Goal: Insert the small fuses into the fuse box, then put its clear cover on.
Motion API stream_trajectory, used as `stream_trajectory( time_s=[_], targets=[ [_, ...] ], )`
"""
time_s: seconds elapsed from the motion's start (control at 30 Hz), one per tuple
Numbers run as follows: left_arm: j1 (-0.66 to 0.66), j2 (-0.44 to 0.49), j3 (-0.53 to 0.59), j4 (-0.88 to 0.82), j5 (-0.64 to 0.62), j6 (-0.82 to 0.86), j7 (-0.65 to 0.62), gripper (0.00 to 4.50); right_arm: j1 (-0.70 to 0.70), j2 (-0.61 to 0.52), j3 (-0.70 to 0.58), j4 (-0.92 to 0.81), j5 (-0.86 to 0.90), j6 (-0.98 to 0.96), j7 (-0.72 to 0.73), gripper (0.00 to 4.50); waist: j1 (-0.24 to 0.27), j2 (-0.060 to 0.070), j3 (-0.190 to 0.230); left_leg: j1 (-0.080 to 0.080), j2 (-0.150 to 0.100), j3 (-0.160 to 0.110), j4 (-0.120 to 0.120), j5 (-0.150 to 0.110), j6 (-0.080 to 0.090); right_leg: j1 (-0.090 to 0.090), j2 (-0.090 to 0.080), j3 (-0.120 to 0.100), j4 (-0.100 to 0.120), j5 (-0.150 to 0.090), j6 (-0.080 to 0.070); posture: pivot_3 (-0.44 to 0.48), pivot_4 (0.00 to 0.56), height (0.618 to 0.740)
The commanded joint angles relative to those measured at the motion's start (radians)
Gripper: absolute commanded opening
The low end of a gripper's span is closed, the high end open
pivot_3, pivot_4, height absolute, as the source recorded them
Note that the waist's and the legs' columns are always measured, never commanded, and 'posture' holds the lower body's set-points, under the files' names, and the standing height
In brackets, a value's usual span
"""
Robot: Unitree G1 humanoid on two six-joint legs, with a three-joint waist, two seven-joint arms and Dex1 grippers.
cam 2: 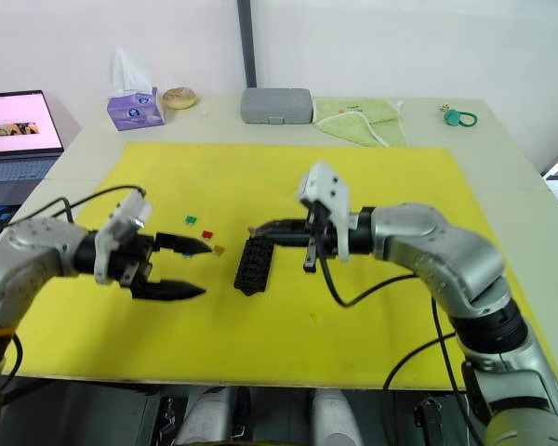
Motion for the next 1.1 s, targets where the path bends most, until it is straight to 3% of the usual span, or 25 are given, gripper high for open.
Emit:
stream_trajectory(
  time_s=[0.03,0.23,0.5,1.1],
  targets=[
    [0.072,-0.016,0.035,-0.056,0.036,-0.124,0.018,4.43,0.014,0.02,0.024,-0.014,-0.086,-0.115,0.044,0.0,0.0,0.0,0.0,0.0,0.0,0.0,0.0,0.0,0.0,0.0,0.0,0.0,0.0,0.0,0.0,0.0,0.15,0.737],
    [0.185,-0.027,0.059,-0.06,0.067,-0.243,0.033,4.43,0.044,0.046,0.061,0.015,-0.181,-0.192,0.072,0.0,0.001,0.0,0.0,0.0,0.001,0.0,0.0,0.0,0.0,0.001,0.0,0.0,0.0,0.0,0.0,0.0,0.15,0.737],
    [0.183,-0.009,0.071,0.044,0.11,-0.357,-0.003,4.43,0.081,0.093,0.115,0.093,-0.302,-0.292,0.092,0.0,0.001,0.0,0.0,0.001,0.0,0.0,0.0,0.0,0.0,0.001,0.0,-0.001,0.0,0.0,-0.001,0.0,0.15,0.737],
    [0.155,-0.024,0.039,0.058,0.122,-0.353,0.007,4.43,0.164,0.157,0.135,0.168,-0.427,-0.413,0.1,0.0,0.0,0.0,0.0,0.001,-0.001,0.0,0.0,0.0,0.0,0.001,0.0,-0.001,0.0,0.0,0.0,0.0,0.15,0.737]
  ],
)
